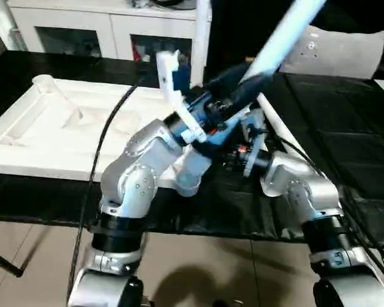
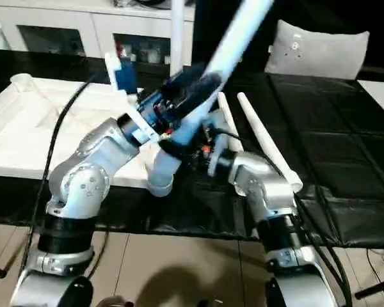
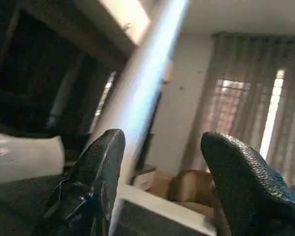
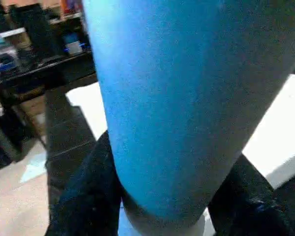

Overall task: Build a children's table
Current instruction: Pick table leg

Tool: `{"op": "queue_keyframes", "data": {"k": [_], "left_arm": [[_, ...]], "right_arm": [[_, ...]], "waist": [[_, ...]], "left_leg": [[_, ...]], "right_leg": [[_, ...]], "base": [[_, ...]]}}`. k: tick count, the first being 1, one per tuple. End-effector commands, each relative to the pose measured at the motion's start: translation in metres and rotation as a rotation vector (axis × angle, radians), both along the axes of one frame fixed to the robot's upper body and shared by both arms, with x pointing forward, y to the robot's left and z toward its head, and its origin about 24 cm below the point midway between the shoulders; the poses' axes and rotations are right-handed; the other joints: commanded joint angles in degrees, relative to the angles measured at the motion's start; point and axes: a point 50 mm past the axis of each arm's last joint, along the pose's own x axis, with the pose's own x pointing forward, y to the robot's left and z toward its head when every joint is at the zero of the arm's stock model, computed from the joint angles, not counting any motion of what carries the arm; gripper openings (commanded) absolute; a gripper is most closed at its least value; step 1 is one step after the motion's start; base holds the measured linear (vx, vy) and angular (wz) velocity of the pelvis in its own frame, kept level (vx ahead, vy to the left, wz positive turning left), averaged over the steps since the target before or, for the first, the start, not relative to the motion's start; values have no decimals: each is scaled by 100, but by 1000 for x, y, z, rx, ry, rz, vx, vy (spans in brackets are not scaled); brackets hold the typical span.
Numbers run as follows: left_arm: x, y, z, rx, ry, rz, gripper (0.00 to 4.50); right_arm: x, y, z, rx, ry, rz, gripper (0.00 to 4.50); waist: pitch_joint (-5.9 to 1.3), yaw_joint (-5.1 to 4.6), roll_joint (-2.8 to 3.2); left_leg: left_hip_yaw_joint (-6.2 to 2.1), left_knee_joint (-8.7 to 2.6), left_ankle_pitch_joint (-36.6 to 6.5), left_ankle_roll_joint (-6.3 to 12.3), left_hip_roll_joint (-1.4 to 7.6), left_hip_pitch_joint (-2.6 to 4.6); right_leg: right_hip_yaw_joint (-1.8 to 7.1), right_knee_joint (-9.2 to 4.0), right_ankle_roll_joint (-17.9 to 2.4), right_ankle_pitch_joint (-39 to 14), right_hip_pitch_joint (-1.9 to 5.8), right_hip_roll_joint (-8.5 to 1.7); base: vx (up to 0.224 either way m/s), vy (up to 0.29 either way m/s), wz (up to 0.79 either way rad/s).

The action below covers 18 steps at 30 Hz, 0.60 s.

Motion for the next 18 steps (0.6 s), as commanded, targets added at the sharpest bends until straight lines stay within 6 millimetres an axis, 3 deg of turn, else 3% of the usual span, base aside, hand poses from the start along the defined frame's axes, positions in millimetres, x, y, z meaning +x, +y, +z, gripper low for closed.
{"op": "queue_keyframes", "data": {"k": [1,2,3,4,6,8,9,10,11,12,14,15,17,18], "left_arm": [[4,19,-1,-28,16,95,292],[10,36,-10,-11,53,215,292],[14,49,-17,12,82,309,292],[14,49,-17,12,82,309,292],[23,76,-42,158,178,553,292],[25,85,-50,216,198,636,292],[22,100,-61,285,226,747,292],[22,100,-61,285,226,747,292],[12,119,-75,379,256,864,292],[12,119,-75,379,256,864,292],[3,130,-82,432,266,928,292],[-3,136,-84,449,260,978,292],[-6,141,-87,458,274,1009,292],[-9,144,-90,465,283,1038,292]], "right_arm": [[-2,-9,5,30,-13,-62,186],[-8,-14,6,35,-13,-98,186],[-12,-18,6,36,-18,-125,186],[-12,-18,6,36,-18,-125,186],[-16,-27,5,-11,-43,-252,186],[-17,-31,3,-44,-57,-310,186],[-17,-36,-2,-115,-61,-398,186],[-17,-36,-2,-115,-61,-398,186],[-16,-40,-11,-193,-33,-518,186],[-16,-40,-11,-193,-33,-518,186],[-17,-41,-14,-246,-29,-581,186],[-17,-41,-15,-287,-35,-622,186],[-16,-41,-15,-322,-46,-661,186],[-17,-41,-15,-343,-54,-688,186]], "waist": [[-464,-13,-21],[-453,-28,48],[-456,-70,11],[-456,-70,11],[-465,-118,-15],[-471,-143,-2],[-467,-136,-34],[-467,-136,-34],[-471,-147,-37],[-435,-198,-29],[-475,-190,-3],[-463,-202,-27],[-451,-226,-37],[-443,-207,-12]], "left_leg": [[44,-371,-977,231,72,-4],[29,-384,-937,197,79,-2],[39,-380,-983,209,56,-11],[39,-380,-983,209,56,-11],[30,-379,-942,151,27,-12],[37,-365,-1025,137,11,20],[6,-389,-1004,101,46,2],[6,-389,-1004,101,46,2],[0,-398,-1029,63,64,19],[13,-419,-1147,77,41,-10],[24,-384,-1202,74,34,77],[-9,-433,-1120,92,89,17],[13,-424,-1252,111,70,41],[16,-417,-1337,119,56,59]], "right_leg": [[238,-505,-215,-2655,388,-338],[250,-500,-146,-2573,393,-322],[228,-525,-36,-2614,397,-298],[228,-525,-36,-2614,397,-298],[200,-552,300,-2821,376,-269],[179,-592,387,-3021,345,-271],[172,-550,369,-2985,351,-289],[172,-550,369,-2985,351,-289],[185,-550,302,-2949,337,-311],[168,-579,302,-3046,334,-289],[198,-591,284,-2988,292,-311],[218,-508,116,-2609,320,-304],[222,-528,60,-2615,302,-293],[223,-541,90,-2725,294,-298]], "base": [[0,0,0],[0,0,0],[0,0,0],[0,0,0],[0,0,0],[0,0,0],[0,0,0],[0,0,0],[0,0,0],[0,0,0],[0,0,0],[0,0,0],[0,0,0],[0,0,0]]}}
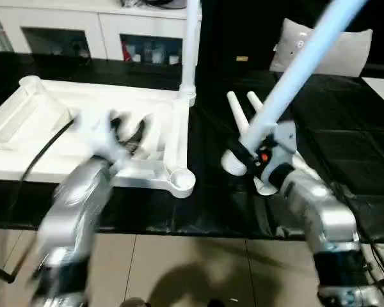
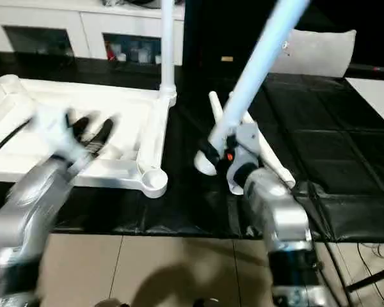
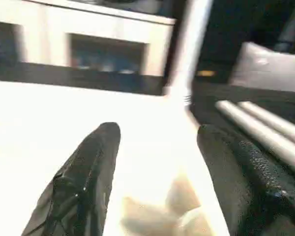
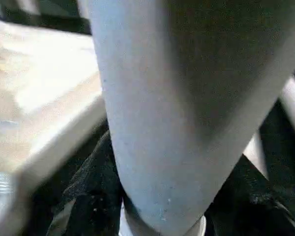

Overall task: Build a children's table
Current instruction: Pick table leg

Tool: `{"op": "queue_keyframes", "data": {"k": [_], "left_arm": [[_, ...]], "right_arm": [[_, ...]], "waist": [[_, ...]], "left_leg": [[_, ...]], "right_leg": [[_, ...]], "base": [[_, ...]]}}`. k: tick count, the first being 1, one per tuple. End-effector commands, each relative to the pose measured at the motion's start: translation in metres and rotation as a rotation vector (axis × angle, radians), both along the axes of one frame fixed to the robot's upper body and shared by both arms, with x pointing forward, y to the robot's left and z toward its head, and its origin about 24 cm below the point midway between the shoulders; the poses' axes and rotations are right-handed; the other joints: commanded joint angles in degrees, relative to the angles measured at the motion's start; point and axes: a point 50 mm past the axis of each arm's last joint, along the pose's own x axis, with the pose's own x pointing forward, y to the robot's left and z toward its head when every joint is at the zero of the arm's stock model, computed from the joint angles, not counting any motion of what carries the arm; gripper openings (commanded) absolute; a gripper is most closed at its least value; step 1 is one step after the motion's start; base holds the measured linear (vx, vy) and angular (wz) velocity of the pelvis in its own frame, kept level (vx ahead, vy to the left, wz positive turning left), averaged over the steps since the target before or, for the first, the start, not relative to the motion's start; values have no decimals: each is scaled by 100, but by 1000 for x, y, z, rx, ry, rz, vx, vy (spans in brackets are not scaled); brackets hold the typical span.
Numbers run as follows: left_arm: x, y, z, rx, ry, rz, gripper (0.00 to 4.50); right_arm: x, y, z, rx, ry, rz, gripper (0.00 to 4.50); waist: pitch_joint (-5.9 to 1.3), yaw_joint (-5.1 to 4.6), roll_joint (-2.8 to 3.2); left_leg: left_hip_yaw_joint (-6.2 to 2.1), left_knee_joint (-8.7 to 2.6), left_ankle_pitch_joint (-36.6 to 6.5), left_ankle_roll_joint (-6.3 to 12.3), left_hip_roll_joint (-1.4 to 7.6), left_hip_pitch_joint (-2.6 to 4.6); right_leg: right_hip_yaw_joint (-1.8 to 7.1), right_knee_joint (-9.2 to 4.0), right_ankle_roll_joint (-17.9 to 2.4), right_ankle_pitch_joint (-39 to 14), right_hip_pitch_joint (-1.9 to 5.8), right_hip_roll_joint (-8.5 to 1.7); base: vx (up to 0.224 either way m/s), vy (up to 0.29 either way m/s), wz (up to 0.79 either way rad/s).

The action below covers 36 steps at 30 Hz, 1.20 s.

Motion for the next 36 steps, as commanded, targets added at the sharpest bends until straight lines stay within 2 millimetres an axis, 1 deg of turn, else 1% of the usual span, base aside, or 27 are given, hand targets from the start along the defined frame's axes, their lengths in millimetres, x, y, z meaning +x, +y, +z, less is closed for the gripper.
{"op": "queue_keyframes", "data": {"k": [1,6,9,11,12,13,14,15,16,18,19,20,22,23,24,25,26,27,28,29,30,31,32,33,34,35,36], "left_arm": [[-4,3,2,17,-17,59,292],[-6,1,-9,20,-4,127,292],[-12,-4,-13,42,13,120,292],[-13,-5,-13,43,15,116,292],[-13,-5,-13,43,15,116,292],[-15,-4,-14,47,16,119,292],[-17,-3,-15,51,17,123,292],[-16,-1,-16,53,18,130,292],[-15,2,-17,56,18,140,292],[-13,2,-17,56,16,147,292],[-11,0,-17,48,12,148,292],[-11,-2,-17,43,14,141,292],[-13,-7,-18,51,18,119,292],[-14,-9,-18,55,21,110,292],[-15,-10,-19,56,26,103,292],[-16,-10,-19,56,29,98,292],[-17,-9,-19,57,30,99,292],[-17,-7,-20,64,35,102,292],[-17,-5,-21,73,38,103,292],[-17,-4,-21,76,38,104,292],[-16,-2,-21,92,38,106,292],[-16,-1,-21,97,39,106,292],[-16,-3,-21,101,35,95,292],[-16,-3,-21,101,35,95,292],[-18,-5,-24,117,55,84,292],[-18,-5,-24,117,55,84,292],[-20,-7,-25,125,57,76,292]], "right_arm": [[-3,-1,12,-27,-83,-28,186],[-15,-9,9,89,-100,-69,186],[-21,-10,3,137,-67,-73,186],[-22,-9,2,148,-53,-69,186],[-22,-9,2,148,-53,-69,186],[-23,-8,0,163,-42,-66,186],[-24,-6,-1,178,-34,-64,186],[-23,-6,0,162,-46,-73,186],[-21,-7,1,137,-69,-87,186],[-20,-8,2,123,-83,-98,186],[-20,-13,7,123,-96,-105,186],[-22,-13,8,125,-96,-95,186],[-23,-17,9,88,-113,-109,186],[-23,-19,8,80,-110,-123,186],[-23,-18,7,93,-96,-119,186],[-23,-18,6,106,-84,-113,186],[-22,-17,5,114,-77,-108,186],[-22,-14,3,130,-63,-103,186],[-22,-13,1,124,-57,-110,186],[-22,-12,0,123,-56,-110,186],[-22,-8,-2,124,-51,-103,186],[-23,-7,-3,124,-45,-97,186],[-26,-5,-6,112,-36,-85,186],[-26,-5,-6,112,-36,-85,186],[-28,-7,-9,93,-28,-88,186],[-28,-7,-9,93,-28,-88,186],[-29,-8,-9,100,-26,-79,186]], "waist": [[-403,-21,94],[-410,-49,40],[-402,80,-99],[-404,264,-78],[-397,289,-74],[-380,316,-29],[-364,280,-18],[-359,214,20],[-357,171,3],[-317,105,-7],[-302,87,70],[-295,75,72],[-258,-92,125],[-244,-250,155],[-219,-220,223],[-187,-154,172],[-214,-51,109],[-397,-22,-344],[-239,58,-93],[-381,-2,-122],[-344,119,-22],[-288,93,-178],[-355,75,38],[-475,-202,352],[-454,-328,335],[-434,-293,399],[-381,-301,282]], "left_leg": [[24,-405,-1383,112,58,54],[44,-380,-1544,247,-13,8],[73,-309,-1206,567,-45,-61],[-50,-37,-822,831,4,-138],[-96,-16,-750,846,36,-153],[-125,-83,-725,881,82,-93],[-79,-208,-834,936,84,-35],[11,-307,-1027,975,67,84],[49,-340,-1107,1012,38,124],[123,-349,-1731,997,-10,218],[92,-338,-2075,910,0,254],[92,-339,-2247,877,3,292],[155,-545,-3033,661,-8,338],[261,-864,-3807,434,10,201],[461,-1259,-4653,224,28,-115],[566,-1337,-4845,207,-12,-248],[627,-1264,-4546,140,18,-202],[347,-170,-2908,-175,46,105],[-223,1220,-1436,66,-150,205],[-470,1207,-888,203,-321,-147],[-761,1049,-947,-64,-239,-588],[-680,877,-1113,60,-210,-431],[-613,207,-773,394,-140,-183],[-778,-231,65,943,-22,315],[-844,-295,217,1070,33,275],[-846,-320,80,1071,14,228],[-849,-378,-665,915,175,211]], "right_leg": [[229,-501,87,-2762,300,-299],[236,-571,380,-3120,330,-353],[454,-603,297,-3856,412,-704],[828,-692,160,-4302,477,-1239],[844,-701,65,-4369,479,-1286],[797,-706,-166,-4227,412,-1212],[691,-645,-368,-3878,369,-1002],[586,-589,-470,-3484,294,-794],[541,-564,-479,-3285,276,-723],[542,-632,-349,-3289,238,-757],[560,-713,-175,-3543,260,-842],[544,-734,-118,-3586,250,-831],[256,-628,115,-3422,233,-512],[-56,-281,124,-2746,316,-174],[-333,755,-104,-1568,592,28],[-359,955,-57,-1276,664,59],[-44,926,21,-1741,693,-95],[697,-11,542,-4764,333,-1126],[1169,-1020,266,-5978,-74,-2098],[1362,-804,232,-5928,111,-1836],[1036,-467,-392,-4087,798,-1744],[1020,-506,-658,-3605,601,-1514],[577,-300,-1202,-2744,633,-934],[245,441,-843,-1445,124,66],[227,642,-610,-1145,94,106],[213,701,-431,-1056,107,121],[353,485,-299,-718,145,-81]], "base": [[0,0,0],[0,0,0],[0,0,0],[-2,29,-1],[-3,58,-3],[-24,89,-2],[-31,110,2],[-31,110,2],[-22,130,5],[-53,187,9],[-61,156,7],[-67,162,7],[-56,127,3],[-84,173,3],[-84,173,3],[-128,139,8],[-99,59,7],[-99,59,7],[57,-15,4],[121,61,-42],[121,61,-42],[9,185,-32],[-70,187,20],[-70,187,20],[-53,182,9],[-50,169,10],[-50,169,10]]}}
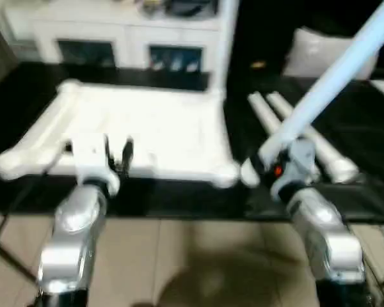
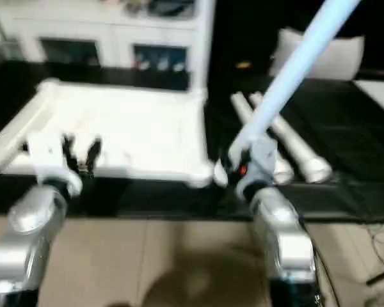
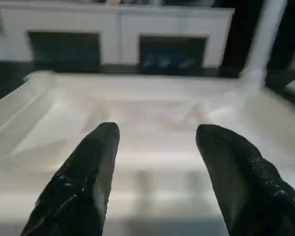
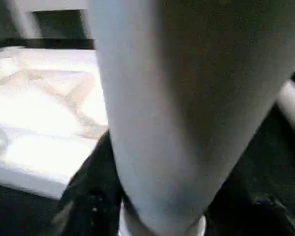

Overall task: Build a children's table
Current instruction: Pick table leg, then move to table

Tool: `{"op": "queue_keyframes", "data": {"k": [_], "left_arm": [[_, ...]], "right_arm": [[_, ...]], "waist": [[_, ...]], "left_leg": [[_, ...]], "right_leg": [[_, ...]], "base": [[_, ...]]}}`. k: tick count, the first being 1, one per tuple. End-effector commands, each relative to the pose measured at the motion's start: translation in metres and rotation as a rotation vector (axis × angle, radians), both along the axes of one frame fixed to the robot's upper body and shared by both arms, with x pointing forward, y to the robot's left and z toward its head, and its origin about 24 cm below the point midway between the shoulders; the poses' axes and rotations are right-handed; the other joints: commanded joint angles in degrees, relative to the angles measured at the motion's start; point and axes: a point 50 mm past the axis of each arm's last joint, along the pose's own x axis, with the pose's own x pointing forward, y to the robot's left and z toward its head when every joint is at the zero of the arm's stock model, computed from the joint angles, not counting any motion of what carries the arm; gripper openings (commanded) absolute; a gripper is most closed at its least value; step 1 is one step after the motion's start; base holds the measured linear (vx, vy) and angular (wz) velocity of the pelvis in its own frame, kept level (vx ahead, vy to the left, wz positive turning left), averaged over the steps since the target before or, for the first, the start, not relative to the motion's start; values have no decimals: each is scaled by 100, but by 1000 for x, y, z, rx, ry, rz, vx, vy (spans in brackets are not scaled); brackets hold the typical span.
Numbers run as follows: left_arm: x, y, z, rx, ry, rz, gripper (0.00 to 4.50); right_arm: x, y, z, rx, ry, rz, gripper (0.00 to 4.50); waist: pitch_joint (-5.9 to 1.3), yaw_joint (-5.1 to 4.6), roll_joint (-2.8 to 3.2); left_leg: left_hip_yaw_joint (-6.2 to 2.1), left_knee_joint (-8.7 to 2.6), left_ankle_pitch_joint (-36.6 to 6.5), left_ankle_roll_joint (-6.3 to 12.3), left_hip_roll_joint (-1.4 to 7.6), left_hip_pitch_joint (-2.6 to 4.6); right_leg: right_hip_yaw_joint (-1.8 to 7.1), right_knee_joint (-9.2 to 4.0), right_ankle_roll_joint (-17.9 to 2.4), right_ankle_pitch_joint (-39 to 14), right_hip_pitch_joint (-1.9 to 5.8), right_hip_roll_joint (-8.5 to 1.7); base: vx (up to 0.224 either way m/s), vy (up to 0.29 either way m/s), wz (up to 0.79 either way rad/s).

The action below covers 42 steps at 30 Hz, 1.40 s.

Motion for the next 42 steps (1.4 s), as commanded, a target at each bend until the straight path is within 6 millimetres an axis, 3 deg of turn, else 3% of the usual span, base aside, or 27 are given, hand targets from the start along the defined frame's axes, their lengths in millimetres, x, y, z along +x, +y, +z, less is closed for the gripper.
{"op": "queue_keyframes", "data": {"k": [1,2,4,8,12,13,16,17,19,21,22,23,26,27,30,31,32,33,34,35,36,37,38,39,40,41,42], "left_arm": [[-4,-9,-3,2,8,-40,292],[-7,-10,-3,-9,-2,-48,292],[-10,-11,-3,-10,-13,-61,292],[-12,-17,-8,39,-6,-109,292],[-10,-23,-11,68,11,-138,292],[-9,-24,-11,77,13,-145,292],[-9,-27,-11,89,12,-166,292],[-8,-28,-11,90,10,-170,292],[-7,-29,-10,100,9,-178,292],[-6,-29,-10,100,7,-181,292],[-5,-29,-10,100,7,-181,292],[-3,-30,-9,98,7,-181,292],[-1,-33,-9,103,9,-190,292],[-1,-34,-9,109,9,-198,292],[-1,-34,-9,117,8,-200,292],[-2,-33,-8,117,7,-195,292],[-2,-31,-8,115,5,-186,292],[-2,-30,-8,113,4,-183,292],[-1,-29,-8,113,4,-181,292],[-1,-29,-8,113,6,-181,292],[-1,-29,-8,113,6,-181,292],[0,-30,-8,115,10,-192,292],[0,-31,-9,117,13,-203,292],[0,-31,-9,117,14,-209,292],[1,-32,-9,118,16,-217,292],[1,-33,-9,117,15,-224,292],[1,-33,-9,117,15,-224,292]], "right_arm": [[-1,-9,4,-18,-18,-21,186],[0,-8,6,-12,-33,-7,186],[1,-6,9,5,-43,17,186],[-1,-2,11,21,-39,50,186],[-2,-5,6,-24,-24,68,186],[-2,-6,5,-26,-22,67,186],[3,-10,7,-30,-50,36,186],[5,-10,7,-20,-46,29,186],[7,-10,9,4,-40,25,186],[7,-8,9,-2,-46,35,186],[7,-7,9,-4,-47,36,186],[6,-6,9,-9,-47,41,186],[3,-2,8,0,-39,69,186],[2,-1,7,2,-32,79,186],[1,1,4,-19,-6,107,186],[1,2,4,-28,-6,119,186],[2,5,4,-32,-14,132,186],[2,6,5,-33,-18,135,186],[2,7,6,-25,-25,136,186],[3,8,8,-5,-46,128,186],[3,8,8,1,-51,125,186],[4,6,9,13,-50,106,186],[4,5,9,11,-47,94,186],[4,5,8,9,-43,88,186],[3,4,8,5,-40,85,186],[2,3,7,-5,-36,87,186],[2,2,6,-8,-35,87,186]], "waist": [[-293,-109,87],[-202,-59,56],[-227,-53,24],[-188,-29,-25],[-103,-98,-93],[-88,-118,-59],[-41,-248,58],[-54,-275,20],[-86,-291,-41],[-164,-171,-104],[-164,-171,-104],[-213,-141,-53],[-285,-197,6],[-361,-197,5],[-408,-179,-31],[-391,-19,-242],[-464,28,-94],[-444,-23,25],[-436,-84,105],[-520,-339,213],[-600,-575,171],[-415,-293,125],[-357,-303,10],[-330,-211,-239],[-320,-136,-397],[-398,114,-531],[-405,238,-417]], "left_leg": [[-427,-906,-295,364,730,292],[-223,-936,-1354,-215,581,192],[-209,-990,-2398,-749,518,101],[-125,-1036,-2931,-736,526,215],[-24,-1016,-3772,-521,493,489],[-14,-1014,-3913,-509,506,564],[-42,-1401,-4750,-683,660,499],[-50,-1422,-4732,-667,660,528],[57,-1196,-4050,-556,537,552],[208,-1031,-2294,-119,473,295],[208,-1031,-2294,-119,473,295],[246,-1082,-1541,67,497,270],[218,-1156,-1201,390,587,489],[212,-1109,-762,674,576,620],[183,-951,489,1538,460,656],[133,-703,971,2242,83,-97],[83,-561,1270,2464,77,-235],[-71,-585,1843,2462,52,-119],[-248,-649,2195,2540,54,188],[-1116,-650,2919,3402,328,1418],[-1209,-552,3922,3346,840,1842],[-987,-565,4528,2747,913,1400],[-662,-845,3505,2445,863,1087],[-211,-829,1821,1949,347,923],[-73,-716,833,1649,29,724],[-32,20,-328,1119,-246,110],[-61,129,-239,803,-201,67]], "right_leg": [[85,-255,-234,151,11,-108],[185,-461,-371,-139,40,-188],[255,-588,-330,-887,183,-355],[325,-826,-52,-2090,139,-421],[118,-1198,162,-3878,208,-343],[49,-1228,159,-3888,217,-313],[-199,-936,122,-2470,514,-119],[-144,-908,74,-2208,540,-164],[-30,-1176,-35,-2953,513,-381],[173,-1309,-105,-3646,748,-578],[173,-1309,-105,-3646,748,-578],[151,-1238,-299,-2996,770,-443],[8,-934,-875,-1142,652,-188],[-13,-827,-1054,-441,613,-162],[-12,-674,-1084,468,587,-134],[-62,-833,-679,818,1122,-269],[-96,-910,-378,1093,1303,-531],[-375,-859,-131,943,1270,-276],[-501,-728,-6,745,1083,-38],[-593,-48,377,-706,-35,405],[-303,96,593,-1270,-481,223],[-56,343,786,-755,-578,22],[125,294,702,-77,-502,-108],[338,-364,267,687,-277,-136],[614,-594,396,333,86,-193],[1174,-840,32,-352,908,-798],[1160,-793,-106,-326,975,-865]], "base": [[-53,112,13],[-57,85,5],[-60,73,0],[-47,8,-3],[0,0,0],[0,0,0],[0,0,0],[0,0,0],[0,0,0],[52,-36,-4],[59,-32,-3],[93,-24,1],[124,-10,3],[161,3,5],[208,-4,8],[165,-8,14],[156,5,43],[156,5,43],[197,-26,64],[239,-94,51],[239,-94,51],[161,-138,24],[-35,-140,5],[-35,-140,5],[-37,-126,4],[117,-95,1],[117,-95,1]]}}
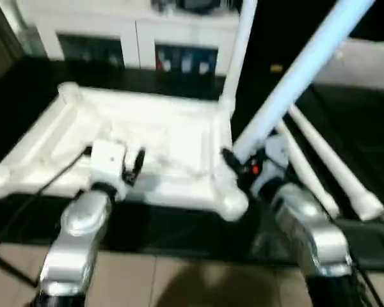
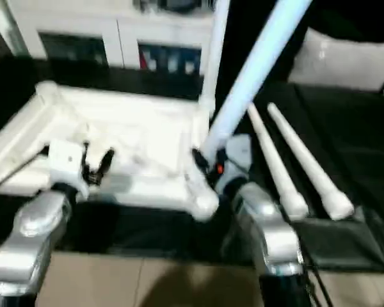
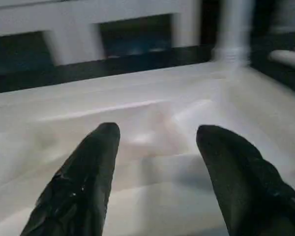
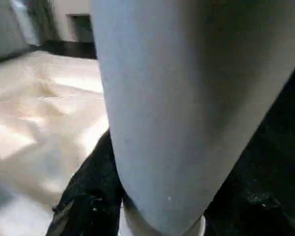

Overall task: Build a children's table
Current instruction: Move to table

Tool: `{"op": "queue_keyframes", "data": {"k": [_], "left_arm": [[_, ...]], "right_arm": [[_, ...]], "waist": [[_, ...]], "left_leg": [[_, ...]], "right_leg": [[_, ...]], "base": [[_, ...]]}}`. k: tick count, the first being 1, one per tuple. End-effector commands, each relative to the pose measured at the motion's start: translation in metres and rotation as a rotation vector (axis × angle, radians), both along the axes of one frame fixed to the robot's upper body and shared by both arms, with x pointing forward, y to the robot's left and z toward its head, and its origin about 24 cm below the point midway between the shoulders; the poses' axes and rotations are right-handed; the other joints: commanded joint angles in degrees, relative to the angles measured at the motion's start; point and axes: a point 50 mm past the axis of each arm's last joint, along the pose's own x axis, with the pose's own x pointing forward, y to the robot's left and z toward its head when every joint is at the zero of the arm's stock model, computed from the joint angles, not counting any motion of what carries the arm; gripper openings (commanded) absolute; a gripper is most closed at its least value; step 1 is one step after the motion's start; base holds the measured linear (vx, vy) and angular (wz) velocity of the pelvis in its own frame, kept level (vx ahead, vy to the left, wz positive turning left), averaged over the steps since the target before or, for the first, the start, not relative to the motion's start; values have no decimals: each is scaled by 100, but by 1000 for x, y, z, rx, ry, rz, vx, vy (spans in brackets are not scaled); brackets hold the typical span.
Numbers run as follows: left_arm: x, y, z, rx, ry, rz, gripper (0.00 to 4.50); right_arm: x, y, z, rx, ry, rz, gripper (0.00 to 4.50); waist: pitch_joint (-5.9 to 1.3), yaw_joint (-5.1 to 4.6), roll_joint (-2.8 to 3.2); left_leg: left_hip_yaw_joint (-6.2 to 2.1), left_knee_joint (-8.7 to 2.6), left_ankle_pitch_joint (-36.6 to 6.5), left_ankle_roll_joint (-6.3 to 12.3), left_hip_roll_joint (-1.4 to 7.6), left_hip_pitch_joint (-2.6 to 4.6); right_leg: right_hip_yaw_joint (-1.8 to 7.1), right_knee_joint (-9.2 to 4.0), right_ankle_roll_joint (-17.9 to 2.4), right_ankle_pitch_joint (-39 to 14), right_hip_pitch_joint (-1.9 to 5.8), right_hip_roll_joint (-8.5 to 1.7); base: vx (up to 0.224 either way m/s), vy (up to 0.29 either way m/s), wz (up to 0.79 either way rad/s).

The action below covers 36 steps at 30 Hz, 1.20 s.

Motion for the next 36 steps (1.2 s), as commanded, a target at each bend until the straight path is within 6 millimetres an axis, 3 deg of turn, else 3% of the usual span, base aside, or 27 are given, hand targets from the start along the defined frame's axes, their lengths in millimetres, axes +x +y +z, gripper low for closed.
{"op": "queue_keyframes", "data": {"k": [1,2,4,5,6,7,8,10,11,12,13,14,15,17,18,19,20,21,22,23,24,25,26,29,31,33,36], "left_arm": [[1,3,3,14,-11,-4,292],[1,3,3,14,-11,-5,292],[2,3,3,13,-11,-6,292],[2,3,3,12,-11,-6,292],[2,4,3,7,-9,-4,292],[2,4,3,7,-9,-3,292],[2,4,3,2,-14,4,292],[3,4,3,2,-13,2,292],[3,3,3,3,-15,0,292],[3,3,3,3,-16,0,292],[3,3,3,3,-16,0,292],[3,3,3,3,-16,-1,292],[3,2,3,3,-19,-8,292],[2,0,4,-12,-29,-27,292],[2,0,4,-12,-27,-30,292],[2,0,4,-11,-27,-31,292],[3,0,3,-2,-27,-24,292],[3,0,3,1,-28,-21,292],[4,1,2,14,-18,-5,292],[5,1,1,49,-21,5,292],[6,1,1,52,-20,6,292],[6,0,0,53,-17,12,292],[7,-2,0,44,-18,5,292],[7,-2,0,31,-16,9,292],[6,-1,-1,35,-8,3,292],[5,-1,-1,43,-11,-12,292],[5,-3,0,44,-17,-52,292]], "right_arm": [[1,0,4,-4,-14,-3,186],[1,0,4,-5,-14,-3,186],[2,0,4,-6,-17,-7,186],[2,0,4,-7,-18,-8,186],[2,1,4,-8,-20,-9,186],[2,1,4,-8,-20,-9,186],[1,2,4,-8,-22,-11,186],[1,2,5,-8,-23,-10,186],[1,2,5,-10,-24,-9,186],[1,2,5,-23,-30,-7,186],[1,2,5,-25,-32,-6,186],[1,2,5,-28,-34,-6,186],[2,0,5,-37,-39,-18,186],[3,-1,4,-35,-36,-27,186],[3,-2,4,-30,-31,-28,186],[3,-2,4,-28,-28,-27,186],[3,-2,4,-31,-29,-22,186],[3,-2,4,-32,-29,-20,186],[3,-2,5,-35,-31,-18,186],[3,-2,5,-43,-36,-15,186],[3,-1,6,-36,-38,-15,186],[3,-1,8,-13,-51,-22,186],[4,-1,10,-5,-67,-22,186],[5,-2,10,-10,-64,-13,186],[5,-2,6,-31,-33,-22,186],[8,-7,9,2,-48,-58,186],[11,-16,11,-25,-44,-101,186]], "waist": [[-273,168,-129],[-183,175,-22],[-115,179,158],[-106,151,376],[-64,-50,589],[-64,-50,589],[-334,-327,610],[-312,-260,568],[-332,-204,449],[-386,-126,262],[-378,-79,121],[-407,10,72],[-391,43,65],[-330,25,211],[-297,32,150],[-245,53,142],[-178,159,121],[-146,189,103],[-93,268,51],[-58,297,73],[-48,213,141],[-74,22,197],[-190,-72,391],[-167,-258,387],[-135,-284,235],[-114,-249,113],[-178,-216,65]], "left_leg": [[18,105,560,-32,78,-638],[37,77,795,-314,175,-601],[45,-258,1226,-352,435,-605],[40,-644,1029,-190,697,-521],[-219,-1202,-366,-237,1062,-376],[-219,-1202,-366,-237,1062,-376],[-737,-1207,-628,509,1329,370],[-620,-977,1350,1387,1220,275],[-436,-827,2901,1676,1094,111],[-110,-587,3285,1319,735,-160],[22,-533,2964,1032,558,-414],[85,-606,2616,623,467,-681],[101,-667,2258,410,509,-650],[99,-864,949,10,666,-561],[478,-753,36,-635,694,-339],[514,-784,-296,-789,687,-398],[566,-646,-867,-844,695,-303],[549,-576,-1015,-755,695,-261],[506,-400,-1009,-556,674,-229],[372,-391,-899,-456,710,-208],[307,-652,-1034,-597,782,-156],[184,-1196,-2000,-691,793,-210],[33,-1374,-2382,-1027,987,-180],[-83,-1460,-2116,-1678,1217,-252],[192,-1309,-2420,-1416,935,-248],[277,-1086,-2485,-934,767,-197],[259,-1140,-1562,-736,844,-330]], "right_leg": [[711,-776,-139,-7,962,-789],[584,-940,-455,-120,868,-885],[273,-1188,-1037,-1340,738,-797],[77,-1255,-1095,-2000,767,-689],[-213,-818,-742,-1680,705,-91],[-213,-818,-742,-1680,705,-91],[-266,29,-373,-641,68,99],[-149,151,123,2,-218,-11],[21,-65,356,699,-252,-141],[233,-503,318,1630,-87,-388],[359,-539,232,2077,103,-478],[430,-399,40,3617,354,-638],[359,-421,-5,3780,343,-626],[245,-528,-660,2214,366,-556],[592,-720,-704,587,132,-313],[705,-797,-746,-299,194,-328],[983,-1036,-657,-1933,107,-429],[1121,-1137,-577,-2593,80,-492],[1444,-1336,-303,-3748,87,-627],[1584,-1377,-91,-4250,52,-593],[1343,-1247,-93,-3904,-61,-296],[532,-759,-231,-2363,-108,181],[289,-444,-353,-628,-92,149],[56,-410,-219,418,64,-27],[114,-727,-106,-309,39,-191],[245,-1060,-69,-2666,-79,-489],[266,-969,-240,-1883,34,-491]], "base": [[132,-81,-8],[88,-61,-13],[81,-35,-11],[101,52,-2],[101,52,-2],[144,113,-4],[135,99,-6],[116,80,-2],[56,31,7],[56,31,7],[52,-25,6],[40,-64,2],[40,-64,2],[-7,-30,0],[0,0,0],[-38,-3,-33],[-81,33,-56],[-81,33,-56],[-92,82,-51],[-85,131,-62],[-85,131,-62],[-106,145,-62],[-108,142,-18],[-76,111,-4],[-24,33,0],[0,0,0],[0,0,0]]}}
